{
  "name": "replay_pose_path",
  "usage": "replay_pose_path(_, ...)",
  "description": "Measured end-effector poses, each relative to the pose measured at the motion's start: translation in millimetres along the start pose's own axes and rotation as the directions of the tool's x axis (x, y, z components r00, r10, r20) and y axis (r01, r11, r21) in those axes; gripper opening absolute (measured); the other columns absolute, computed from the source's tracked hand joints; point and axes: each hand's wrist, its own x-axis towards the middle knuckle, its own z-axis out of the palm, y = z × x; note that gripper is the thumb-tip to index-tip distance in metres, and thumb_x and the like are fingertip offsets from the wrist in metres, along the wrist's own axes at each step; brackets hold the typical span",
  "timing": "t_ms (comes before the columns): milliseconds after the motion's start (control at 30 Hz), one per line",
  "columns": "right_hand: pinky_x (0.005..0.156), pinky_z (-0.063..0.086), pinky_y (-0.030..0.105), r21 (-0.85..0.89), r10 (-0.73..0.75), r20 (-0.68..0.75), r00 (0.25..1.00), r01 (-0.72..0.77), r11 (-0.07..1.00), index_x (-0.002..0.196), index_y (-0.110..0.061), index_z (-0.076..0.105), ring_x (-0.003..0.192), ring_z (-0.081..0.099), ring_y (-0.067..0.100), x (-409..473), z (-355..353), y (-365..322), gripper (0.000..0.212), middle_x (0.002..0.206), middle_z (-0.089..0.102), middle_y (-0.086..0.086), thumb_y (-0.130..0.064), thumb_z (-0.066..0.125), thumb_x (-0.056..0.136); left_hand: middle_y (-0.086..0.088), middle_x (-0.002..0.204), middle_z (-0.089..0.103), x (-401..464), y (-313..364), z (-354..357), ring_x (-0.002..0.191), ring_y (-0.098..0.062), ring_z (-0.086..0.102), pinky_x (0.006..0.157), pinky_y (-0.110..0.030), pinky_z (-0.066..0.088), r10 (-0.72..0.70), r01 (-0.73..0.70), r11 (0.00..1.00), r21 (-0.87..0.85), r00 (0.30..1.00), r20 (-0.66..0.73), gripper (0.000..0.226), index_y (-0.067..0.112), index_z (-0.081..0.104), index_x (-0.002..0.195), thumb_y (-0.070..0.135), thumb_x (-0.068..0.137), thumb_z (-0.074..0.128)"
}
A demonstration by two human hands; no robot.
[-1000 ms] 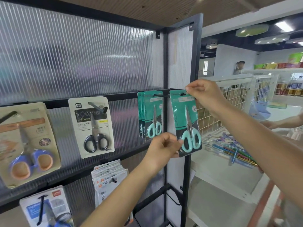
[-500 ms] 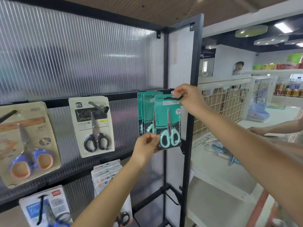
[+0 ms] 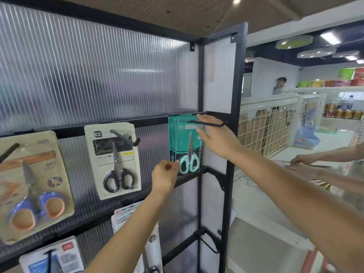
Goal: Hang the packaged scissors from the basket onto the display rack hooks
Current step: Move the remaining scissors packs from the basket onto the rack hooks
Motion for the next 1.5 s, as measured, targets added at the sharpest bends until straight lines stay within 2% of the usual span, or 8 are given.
replay_pose_path(100, 0.114, 0.027, 0.042, -0.089, 0.027, 0.051, 0.998, -0.023, 0.996, 0.150, -0.019, 0.019, 0.142, 0.021, 0.024, -6, 0, -3, 0.056, 0.154, 0.024, 0.007, -0.034, 0.037, 0.099, -0.009, 0.095, 0.065, 2, 0, -3, 0.086, -0.024, 0.060, 0.086, -0.037, 0.051, 0.000, 0.000, 0.999, 0.036, 1.000, -0.003, 0.016, 0.012, 0.057, 0.086, 0.025, 0.094, 0.055)
replay_pose_path(200, 0.101, 0.041, 0.048, -0.148, 0.010, 0.037, 0.999, -0.005, 0.989, 0.146, -0.015, 0.026, 0.131, 0.039, 0.028, -20, -7, -9, 0.053, 0.146, 0.036, 0.011, -0.033, 0.037, 0.098, -0.010, 0.113, 0.059, -9, 1, -10, 0.095, -0.022, 0.053, 0.081, -0.027, 0.040, 0.086, -0.079, 0.989, 0.122, 0.995, -0.050, 0.030, 0.001, 0.055, 0.118, 0.020, 0.095, 0.053)
replay_pose_path(300, 0.102, 0.039, 0.046, -0.189, 0.046, 0.073, 0.996, -0.032, 0.982, 0.144, -0.010, 0.028, 0.129, 0.039, 0.030, -44, -20, -12, 0.053, 0.145, 0.037, 0.013, -0.032, 0.039, 0.098, -0.016, 0.133, 0.047, -29, -3, -17, 0.118, -0.029, 0.048, 0.095, -0.031, 0.036, 0.255, -0.229, 0.935, 0.271, 0.965, -0.066, 0.042, -0.001, 0.045, 0.133, 0.017, 0.095, 0.052)
replay_pose_path(500, 0.109, 0.031, 0.041, -0.242, 0.171, 0.166, 0.971, -0.128, 0.962, 0.145, -0.008, 0.026, 0.137, 0.030, 0.028, -106, -44, -7, 0.053, 0.152, 0.027, 0.011, -0.030, 0.038, 0.099, -0.018, 0.128, 0.052, -75, 1, -11, 0.121, -0.034, 0.042, 0.095, -0.039, 0.039, 0.478, -0.461, 0.761, 0.457, 0.874, 0.086, 0.033, -0.004, 0.052, 0.123, 0.009, 0.093, 0.053)
replay_pose_path(767, 0.105, 0.031, 0.035, -0.323, 0.302, 0.194, 0.933, -0.230, 0.918, 0.141, -0.008, 0.034, 0.132, 0.036, 0.025, -216, -87, -3, 0.047, 0.145, 0.037, 0.009, -0.029, 0.038, 0.098, -0.013, 0.136, 0.045, -159, 11, 47, 0.125, -0.028, 0.041, 0.097, -0.034, 0.036, 0.382, -0.531, 0.700, 0.477, 0.843, 0.378, 0.038, 0.004, 0.045, 0.132, 0.020, 0.097, 0.043)
replay_pose_path(933, 0.106, 0.031, 0.033, -0.375, 0.424, 0.170, 0.890, -0.339, 0.863, 0.143, -0.013, 0.030, 0.134, 0.035, 0.021, -287, -112, 17, 0.051, 0.146, 0.037, 0.005, -0.034, 0.037, 0.098, -0.013, 0.138, 0.046, -213, 16, 94, 0.129, -0.027, 0.039, 0.103, -0.028, 0.027, 0.425, -0.639, 0.671, 0.376, 0.747, 0.512, 0.040, 0.003, 0.045, 0.132, 0.018, 0.096, 0.043)
replay_pose_path(1167, 0.103, 0.031, 0.033, -0.461, 0.647, 0.057, 0.760, -0.555, 0.693, 0.143, -0.011, 0.031, 0.133, 0.037, 0.022, -382, -148, 26, 0.051, 0.145, 0.038, 0.005, -0.029, 0.041, 0.097, -0.013, 0.135, 0.047, -277, 13, 148, 0.128, -0.025, 0.040, 0.102, -0.027, 0.031, 0.430, -0.753, 0.625, 0.204, 0.551, 0.716, 0.039, 0.002, 0.045, 0.131, 0.019, 0.097, 0.039)
replay_pose_path(1500, 0.083, 0.040, 0.034, -0.447, 0.892, -0.096, 0.442, -0.820, 0.359, 0.124, -0.005, 0.050, 0.107, 0.055, 0.031, -530, -118, -7, 0.038, 0.121, 0.056, 0.013, -0.024, 0.049, 0.091, -0.014, 0.135, 0.048, -343, -75, 169, 0.123, -0.026, 0.045, 0.099, -0.030, 0.036, 0.314, -0.783, 0.619, 0.054, 0.310, 0.897, 0.039, 0.003, 0.046, 0.133, 0.018, 0.097, 0.041)
